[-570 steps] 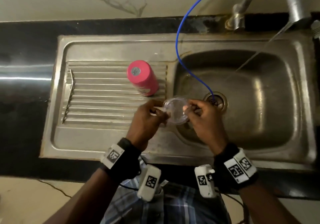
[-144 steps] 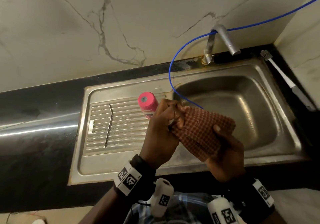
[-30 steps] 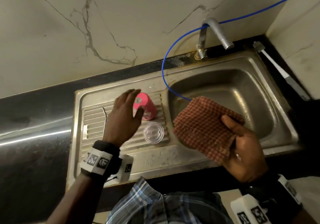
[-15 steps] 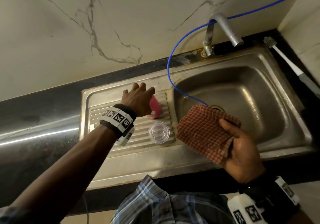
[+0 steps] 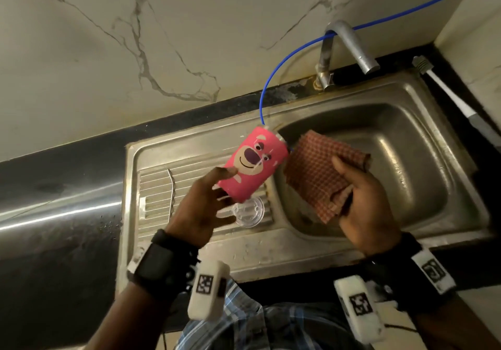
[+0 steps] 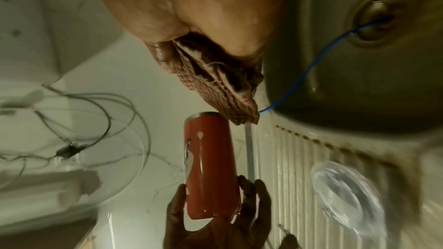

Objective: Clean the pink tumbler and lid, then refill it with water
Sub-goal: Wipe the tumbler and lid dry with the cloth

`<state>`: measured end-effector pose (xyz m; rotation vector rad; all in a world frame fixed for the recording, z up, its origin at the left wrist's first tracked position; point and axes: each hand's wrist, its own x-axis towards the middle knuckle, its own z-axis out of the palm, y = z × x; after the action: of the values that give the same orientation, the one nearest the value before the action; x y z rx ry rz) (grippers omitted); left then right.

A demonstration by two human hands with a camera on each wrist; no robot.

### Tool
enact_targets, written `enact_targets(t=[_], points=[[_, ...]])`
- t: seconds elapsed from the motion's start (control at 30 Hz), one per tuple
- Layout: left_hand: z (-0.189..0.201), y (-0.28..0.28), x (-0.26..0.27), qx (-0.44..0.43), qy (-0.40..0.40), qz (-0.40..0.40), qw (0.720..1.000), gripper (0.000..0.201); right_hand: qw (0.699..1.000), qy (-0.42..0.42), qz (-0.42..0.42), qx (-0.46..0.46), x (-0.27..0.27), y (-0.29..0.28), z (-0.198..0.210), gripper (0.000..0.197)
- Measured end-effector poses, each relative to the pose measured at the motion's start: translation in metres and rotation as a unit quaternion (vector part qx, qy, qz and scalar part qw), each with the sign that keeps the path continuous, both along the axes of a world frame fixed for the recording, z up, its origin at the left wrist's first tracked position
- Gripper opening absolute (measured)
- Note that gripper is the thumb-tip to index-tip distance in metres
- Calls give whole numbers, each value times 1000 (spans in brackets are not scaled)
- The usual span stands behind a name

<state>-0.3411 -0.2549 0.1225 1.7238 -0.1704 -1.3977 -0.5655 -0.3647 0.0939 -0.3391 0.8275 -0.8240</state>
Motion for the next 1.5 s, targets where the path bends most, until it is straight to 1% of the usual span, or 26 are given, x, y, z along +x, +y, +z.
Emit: enact_targets(t=[0.07,0.1,0.2,0.3,0.37,0.4,0.43,0.47,0.53,0.57,0.67,0.73,0.8,0.87,1.0,1.03,1.13,1.2,1.27,1.3,1.33,1.43,1.47,1.5], points=[[0,3,-17,-24,37,5,999,48,994,16,19,-104,17,-9,11,44],[2,2,-22,-40,35,3,999,46,986,31,31,-160,25,-12,17,44],[10,-4,-34,-93,-22,-3,995,56,951,51,80,-294,46,-17,29,44],[19,-8,-36,-127,-59,1,990,61,912,120,125,-371,59,-10,46,41],[22,-8,-37,-144,-67,5,987,64,872,176,158,-429,63,-3,55,50],[23,-8,-38,-153,-69,11,986,64,842,209,169,-468,64,0,56,56],[24,-8,-39,-163,-66,22,984,64,812,234,177,-505,64,3,56,59],[23,-8,-39,-173,-58,37,982,64,788,243,182,-536,65,6,54,59],[21,-9,-37,-188,-33,74,979,63,757,234,189,-581,60,17,47,57],[20,-10,-36,-192,-23,92,977,63,750,222,201,-590,56,25,43,59],[23,-11,-30,-194,-16,114,974,61,752,182,240,-587,37,47,32,67],[26,-11,-28,-194,-17,104,975,59,750,196,248,-581,24,58,27,67],[28,-11,-30,-192,-15,87,977,58,746,233,230,-580,18,62,24,60],[28,-11,-34,-196,-8,68,978,59,754,240,213,-574,21,59,32,57],[27,-4,-46,-210,-3,29,977,67,762,242,168,-576,37,33,59,62],[27,-2,-49,-213,-1,24,977,69,772,236,156,-570,41,26,64,63],[29,-1,-55,-232,4,36,972,72,813,203,136,-528,52,18,71,60],[30,-2,-57,-248,-3,59,967,70,828,200,127,-507,56,21,69,62],[32,-6,-57,-262,-5,91,961,69,836,202,133,-492,56,29,63,65],[34,-8,-56,-263,-6,108,959,68,836,206,144,-489,53,35,59,66],[35,-11,-55,-262,-10,124,957,66,828,217,157,-493,50,42,54,66],[38,-21,-50,-250,-33,134,958,58,775,266,185,-542,42,56,46,69],[39,-23,-50,-247,-37,125,960,57,763,277,186,-554,40,55,46,69],[38,-24,-51,-246,-39,116,961,57,759,278,181,-560,40,53,49,70]])
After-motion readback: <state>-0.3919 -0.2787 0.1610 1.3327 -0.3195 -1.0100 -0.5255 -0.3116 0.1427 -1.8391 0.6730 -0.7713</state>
